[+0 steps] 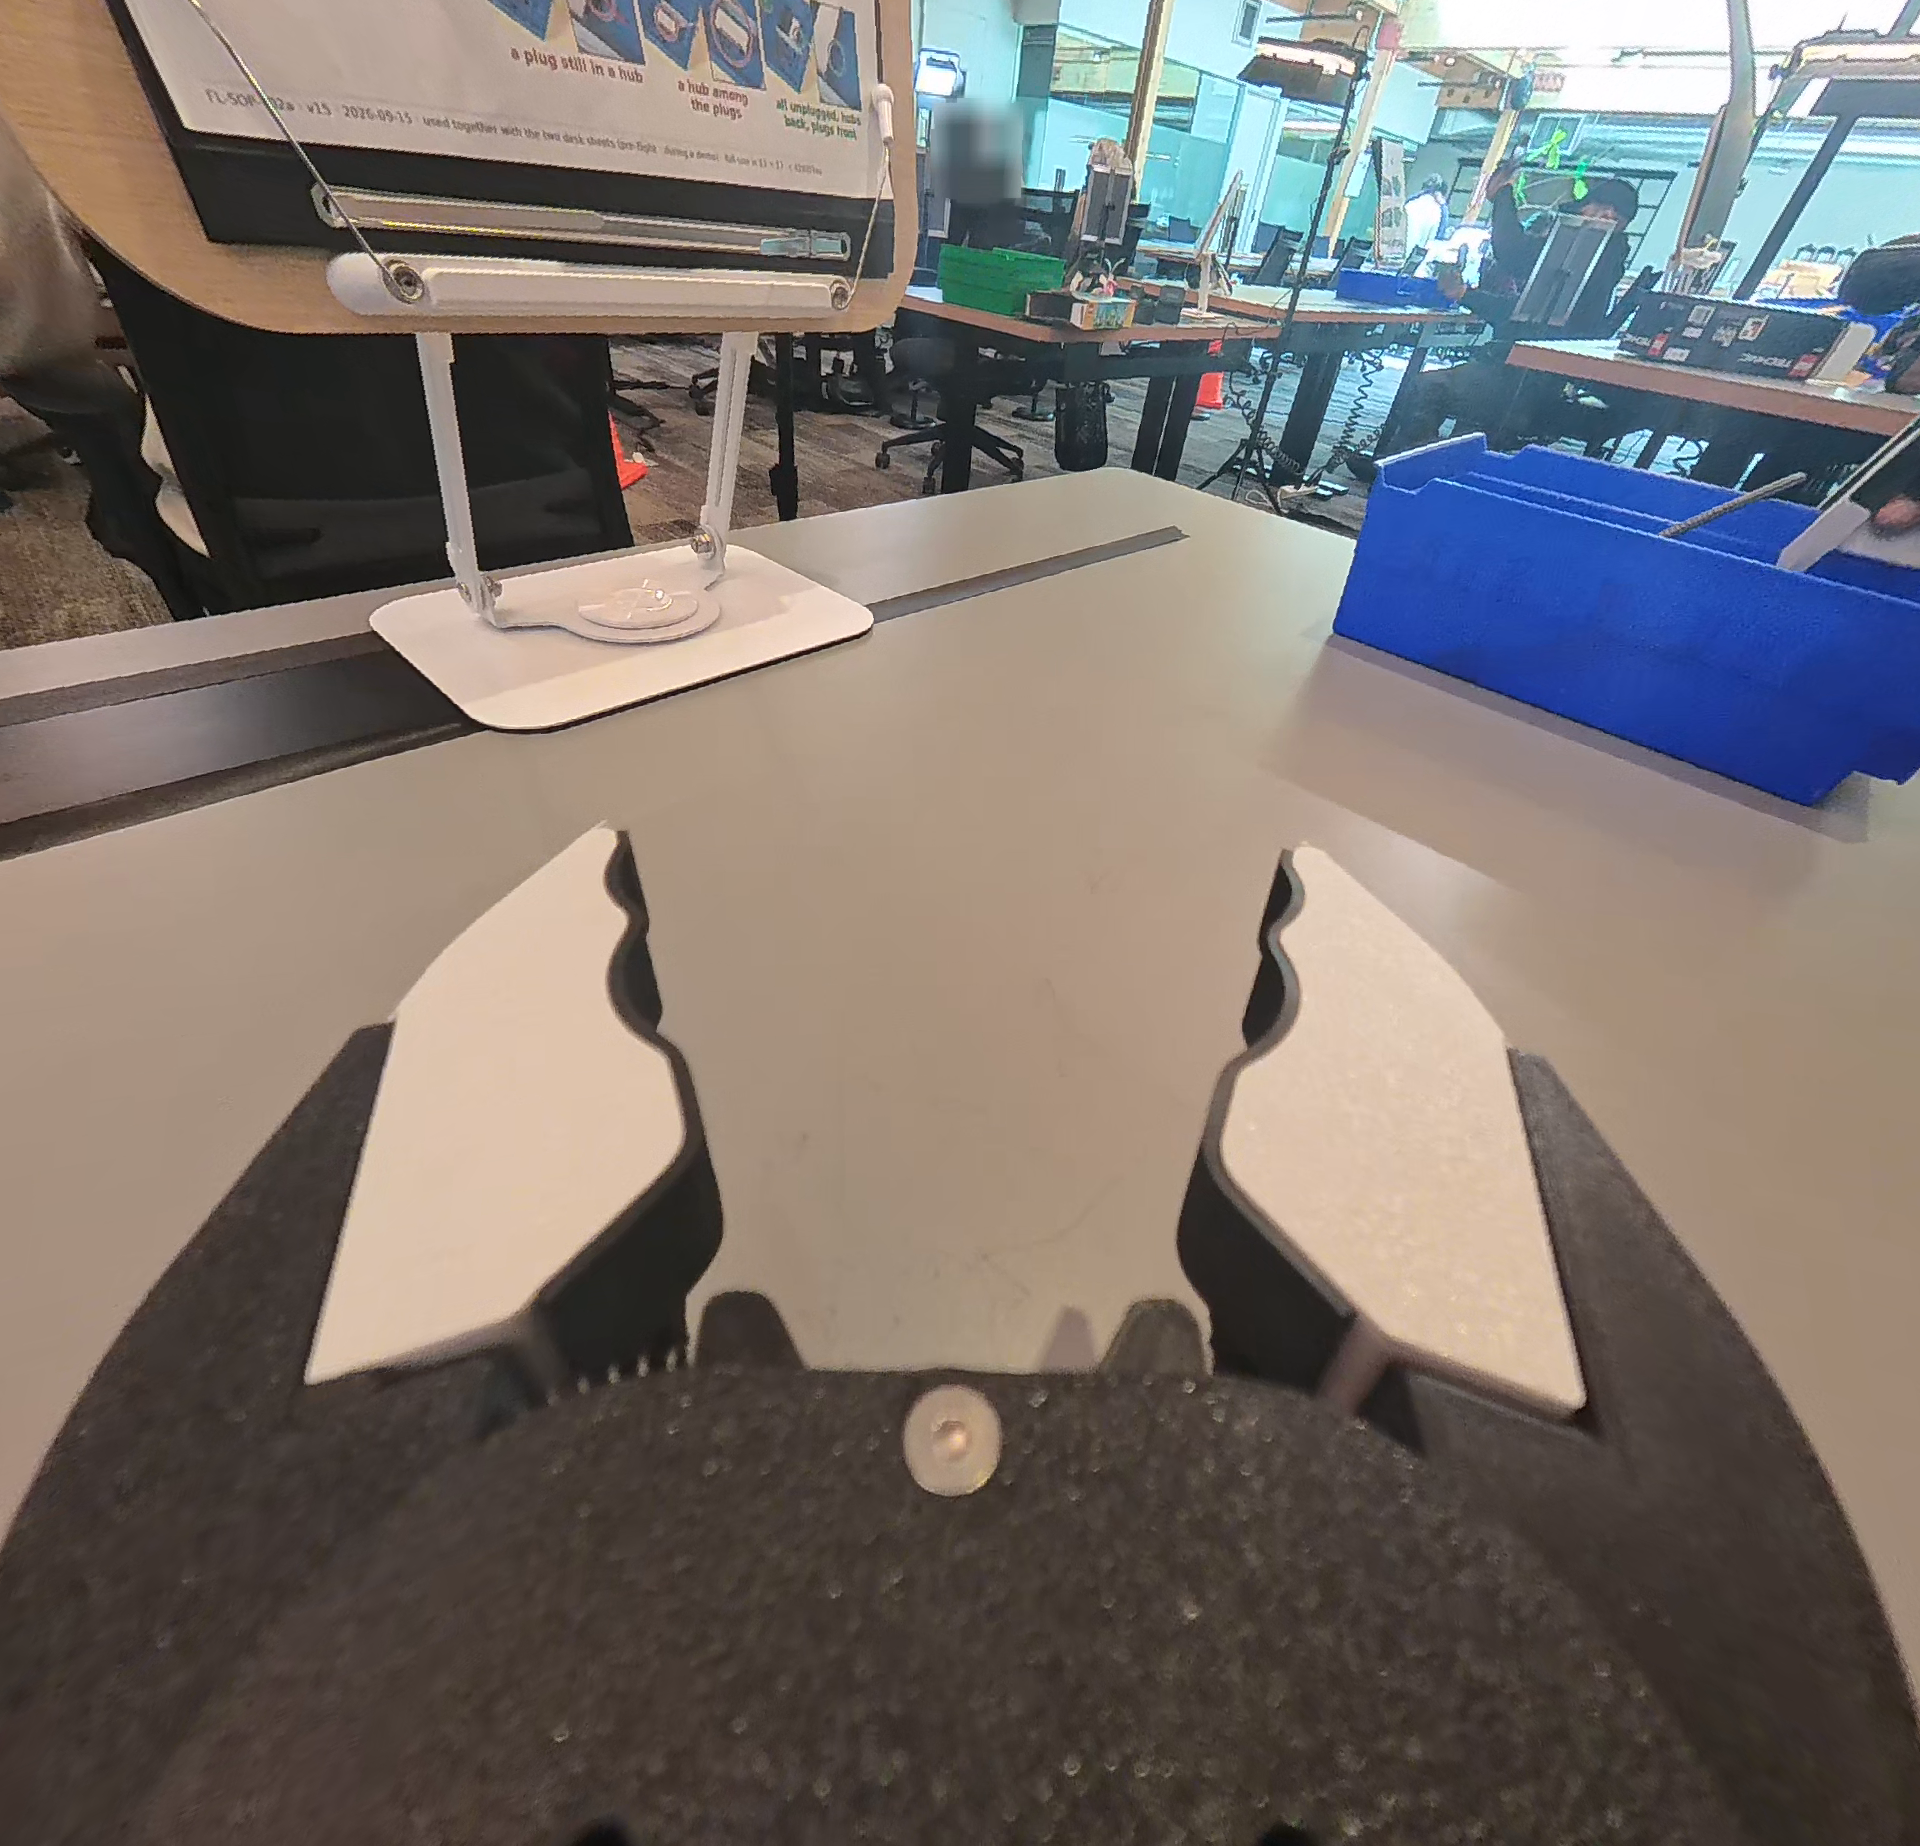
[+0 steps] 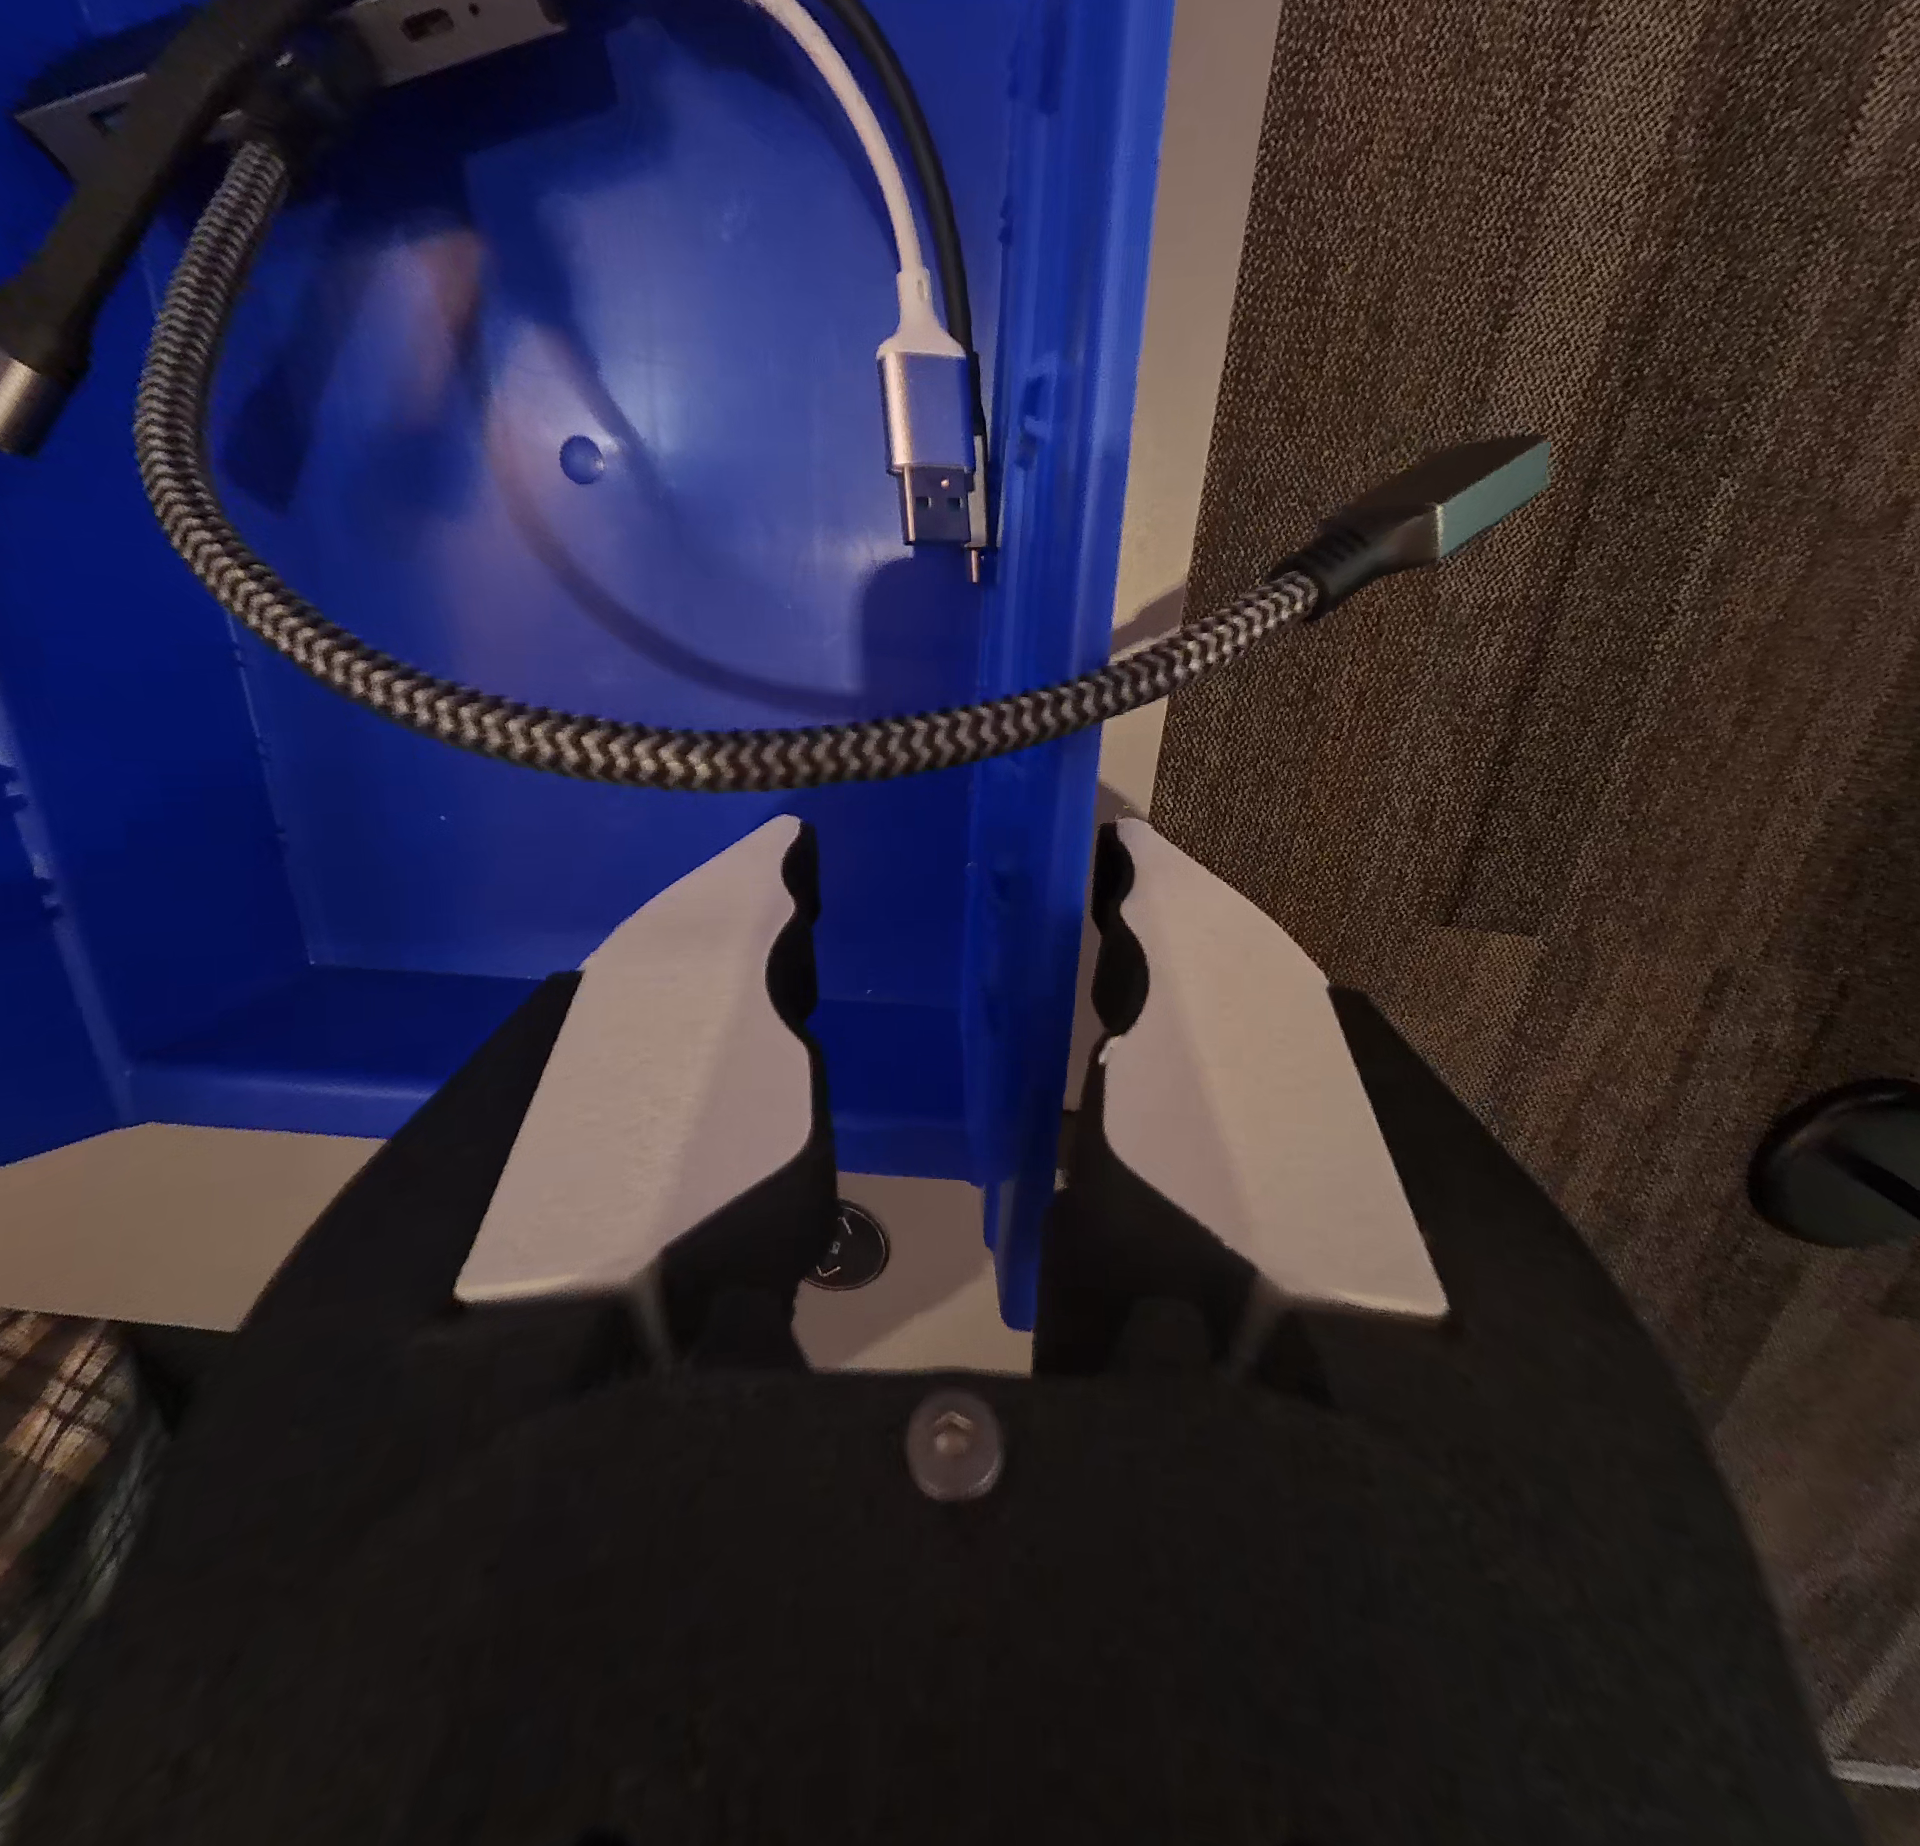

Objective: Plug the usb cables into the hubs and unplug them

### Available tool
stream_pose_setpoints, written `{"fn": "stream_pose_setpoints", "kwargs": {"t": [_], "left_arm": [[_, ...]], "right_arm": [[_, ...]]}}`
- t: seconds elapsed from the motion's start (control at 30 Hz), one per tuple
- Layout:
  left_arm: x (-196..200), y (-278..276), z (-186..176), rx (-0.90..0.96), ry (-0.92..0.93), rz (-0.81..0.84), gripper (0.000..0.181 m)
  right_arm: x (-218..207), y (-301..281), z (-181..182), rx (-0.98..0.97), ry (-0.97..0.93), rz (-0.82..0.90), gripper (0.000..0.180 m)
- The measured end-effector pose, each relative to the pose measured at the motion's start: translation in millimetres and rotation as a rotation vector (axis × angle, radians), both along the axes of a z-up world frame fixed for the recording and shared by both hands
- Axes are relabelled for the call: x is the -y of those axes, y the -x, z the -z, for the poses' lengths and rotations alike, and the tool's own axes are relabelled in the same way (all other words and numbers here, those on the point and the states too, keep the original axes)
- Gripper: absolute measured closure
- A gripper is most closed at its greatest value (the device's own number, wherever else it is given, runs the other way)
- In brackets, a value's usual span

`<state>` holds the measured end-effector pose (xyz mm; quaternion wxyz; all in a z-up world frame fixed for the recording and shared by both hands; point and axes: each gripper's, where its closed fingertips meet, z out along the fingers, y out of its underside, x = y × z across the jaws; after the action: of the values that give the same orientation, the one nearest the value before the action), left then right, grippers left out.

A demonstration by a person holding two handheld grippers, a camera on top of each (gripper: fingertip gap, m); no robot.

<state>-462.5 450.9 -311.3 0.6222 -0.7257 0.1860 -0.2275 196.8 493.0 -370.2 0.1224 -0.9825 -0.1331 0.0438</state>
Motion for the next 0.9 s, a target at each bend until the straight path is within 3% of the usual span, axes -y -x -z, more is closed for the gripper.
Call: {"fn": "stream_pose_setpoints", "kwargs": {"t": [0.9], "left_arm": [[-0.5,0.1,1.1,-0.002,0.006,-0.002,0.07]], "right_arm": [[3.6,2.5,6.5,0.001,0.035,-0.008,0.134]]}}
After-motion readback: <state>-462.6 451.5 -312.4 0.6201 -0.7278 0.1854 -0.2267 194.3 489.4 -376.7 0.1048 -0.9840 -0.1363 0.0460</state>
